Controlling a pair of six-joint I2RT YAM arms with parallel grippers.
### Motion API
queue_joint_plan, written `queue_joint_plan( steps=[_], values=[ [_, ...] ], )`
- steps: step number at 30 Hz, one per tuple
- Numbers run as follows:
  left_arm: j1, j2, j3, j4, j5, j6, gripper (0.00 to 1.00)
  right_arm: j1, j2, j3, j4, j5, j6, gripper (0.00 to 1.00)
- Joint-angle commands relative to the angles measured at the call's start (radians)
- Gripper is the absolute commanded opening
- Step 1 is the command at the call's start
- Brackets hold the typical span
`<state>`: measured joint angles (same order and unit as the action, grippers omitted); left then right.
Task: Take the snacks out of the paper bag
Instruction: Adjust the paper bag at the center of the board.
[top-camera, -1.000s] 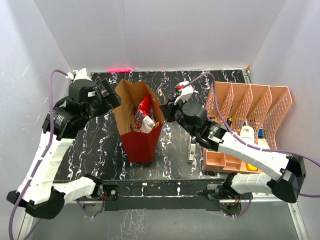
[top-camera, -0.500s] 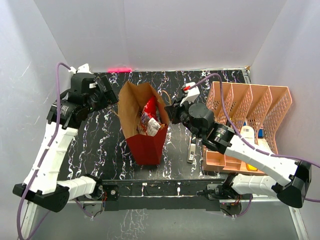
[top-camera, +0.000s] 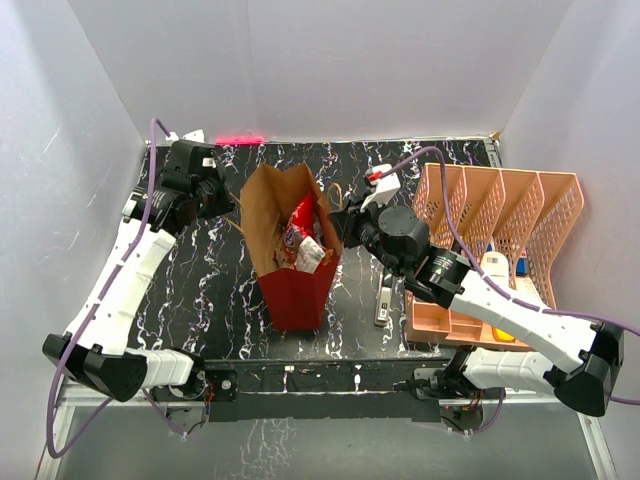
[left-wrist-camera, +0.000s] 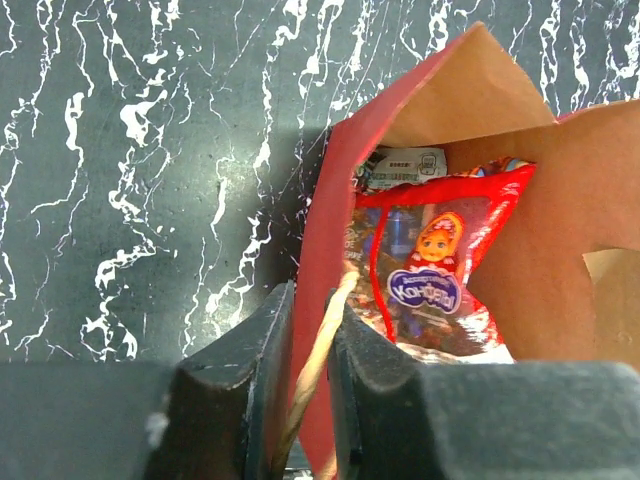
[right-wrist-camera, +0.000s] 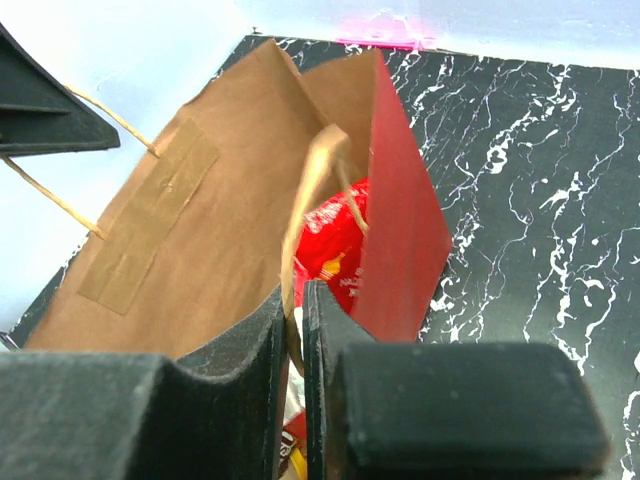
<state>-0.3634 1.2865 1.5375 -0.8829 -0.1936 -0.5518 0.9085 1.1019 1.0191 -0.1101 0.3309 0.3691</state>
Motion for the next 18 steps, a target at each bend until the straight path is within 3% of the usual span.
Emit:
queue_joint_plan(
  steps=[1, 3, 6, 9, 15, 18],
  values=[
    [0.003, -0.011, 0.003, 0.009, 0.025, 0.024, 0.12, -0.003, -0.036, 0.055, 0.104, -0.005, 0.014, 0.16],
    [0.003, -0.019, 0.002, 0.015, 0.018, 0.035, 0.01, -0.003, -0.037, 0.052, 0.105, -0.012, 0.015, 0.24],
    [0.004, -0.019, 0.017, 0.012, -0.017, 0.046, 0.0, -0.003, -0.027, 0.058, 0.113, 0.0, 0.006, 0.42],
    [0.004, -0.015, 0.039, 0.006, -0.011, 0.054, 0.0, -0.003, 0.013, 0.11, 0.095, 0.025, -0.001, 0.52],
    [0.004, -0.022, 0.047, 0.013, 0.0, 0.071, 0.0, -0.003, 0.105, 0.209, 0.001, 0.127, 0.007, 0.54],
    [0.003, -0.023, 0.069, 0.012, -0.015, 0.072, 0.0, -0.004, 0.103, 0.214, -0.013, 0.115, 0.014, 0.38]
  ],
)
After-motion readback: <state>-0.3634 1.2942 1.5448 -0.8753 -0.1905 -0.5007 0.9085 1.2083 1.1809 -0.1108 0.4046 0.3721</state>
